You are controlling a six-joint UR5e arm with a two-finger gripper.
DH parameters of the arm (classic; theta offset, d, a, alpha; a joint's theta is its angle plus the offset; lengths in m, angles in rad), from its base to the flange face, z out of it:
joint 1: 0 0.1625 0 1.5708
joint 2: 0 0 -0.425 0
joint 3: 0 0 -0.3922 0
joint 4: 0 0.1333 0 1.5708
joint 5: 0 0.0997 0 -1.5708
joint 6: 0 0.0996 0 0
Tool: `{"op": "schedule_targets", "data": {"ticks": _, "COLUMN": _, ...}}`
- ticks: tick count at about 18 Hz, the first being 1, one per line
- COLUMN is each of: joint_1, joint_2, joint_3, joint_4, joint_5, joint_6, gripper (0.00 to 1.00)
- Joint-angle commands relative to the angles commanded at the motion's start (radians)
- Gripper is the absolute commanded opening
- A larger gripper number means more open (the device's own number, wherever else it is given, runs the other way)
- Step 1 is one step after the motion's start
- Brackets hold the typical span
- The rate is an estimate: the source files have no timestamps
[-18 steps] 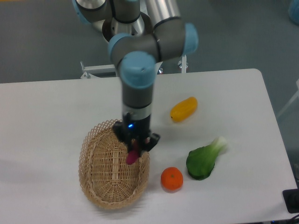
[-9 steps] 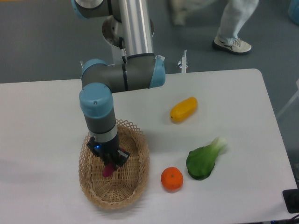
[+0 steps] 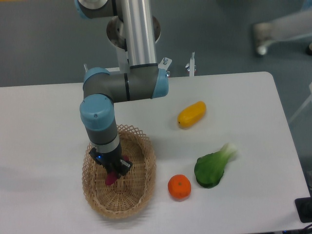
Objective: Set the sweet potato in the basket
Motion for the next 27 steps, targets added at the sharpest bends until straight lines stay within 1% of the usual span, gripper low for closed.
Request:
{"op": "schedule_targets", "data": {"ticks": 1, "joint_1": 0.000, "joint_2": 0.000, "joint_3": 0.003, "joint_4": 0.000, "joint_5": 0.000, "joint_6": 0.000, "gripper": 0.68}}
{"op": "schedule_targets", "data": {"ticks": 2, "joint_1": 0.000, "joint_2": 0.000, "joint_3": 0.005, "joint_4": 0.000, "joint_5": 0.003, "joint_6": 0.002, "gripper": 0.79}}
{"op": "schedule_targets", "data": {"ticks": 4, "joint_1": 0.000, "joint_2": 0.002, "joint_3": 0.006, "joint_4": 0.000, "joint_5": 0.044, "joint_6": 0.003, "gripper": 0.92}}
{"op": "schedule_targets", "data": {"ticks": 6, "joint_1": 0.000, "joint_2": 0.005, "joint_3": 0.014, "joint_4": 0.002, "joint_5": 0.078, "joint_6": 0.009, "gripper": 1.00}}
{"op": "schedule_targets", "data": {"ticks": 8, "joint_1": 0.002, "joint_2": 0.011, "joint_3": 0.018, "joint_4": 0.000, "joint_5": 0.078, "joint_6": 0.011, "gripper": 1.00}}
{"op": "schedule_targets", "data": {"ticks": 13, "joint_1": 0.009, "joint_2": 0.029, "joint_3": 0.061, "joint_4": -0.003, "joint_5": 0.086, "joint_6": 0.008, "gripper": 1.00}}
{"op": "schedule_targets", "data": {"ticks": 16, "joint_1": 0.050, "joint_2": 0.073, "joint_3": 0.084, "joint_4": -0.006, "joint_5": 0.094, "joint_6": 0.018, "gripper": 1.00}}
{"op": "schedule_targets", "data": {"ticks": 18, "joint_1": 0.095, "joint_2": 0.116, "joint_3": 0.086, "joint_4": -0.006, "joint_5": 0.089, "joint_6": 0.101, "gripper": 1.00}}
{"op": "schedule_targets", "data": {"ticks": 19, "joint_1": 0.104, "joint_2": 0.130, "joint_3": 0.087, "joint_4": -0.006, "joint_5": 0.090, "joint_6": 0.144, "gripper": 1.00}}
{"op": "schedule_targets", "data": {"ticks": 20, "joint_1": 0.123, "joint_2": 0.138, "joint_3": 0.089, "joint_4": -0.008, "joint_5": 0.089, "joint_6": 0.170, "gripper": 1.00}}
{"op": "schedule_targets", "data": {"ticks": 21, "joint_1": 0.156, "joint_2": 0.158, "joint_3": 0.092, "joint_4": -0.020, "joint_5": 0.087, "joint_6": 0.182, "gripper": 1.00}}
{"op": "schedule_targets", "data": {"ticks": 22, "joint_1": 0.173, "joint_2": 0.181, "joint_3": 0.094, "joint_4": -0.040, "joint_5": 0.086, "joint_6": 0.189, "gripper": 1.00}}
{"op": "schedule_targets", "data": {"ticks": 23, "joint_1": 0.184, "joint_2": 0.193, "joint_3": 0.100, "joint_4": -0.072, "joint_5": 0.084, "joint_6": 0.204, "gripper": 1.00}}
{"op": "schedule_targets", "data": {"ticks": 24, "joint_1": 0.201, "joint_2": 0.198, "joint_3": 0.115, "joint_4": -0.121, "joint_5": 0.084, "joint_6": 0.239, "gripper": 1.00}}
{"op": "schedule_targets", "data": {"ticks": 26, "joint_1": 0.241, "joint_2": 0.219, "joint_3": 0.149, "joint_4": -0.237, "joint_5": 0.083, "joint_6": 0.366, "gripper": 1.00}}
{"op": "schedule_targets", "data": {"ticks": 27, "joint_1": 0.256, "joint_2": 0.230, "joint_3": 0.164, "joint_4": -0.274, "joint_5": 0.083, "joint_6": 0.420, "gripper": 1.00}}
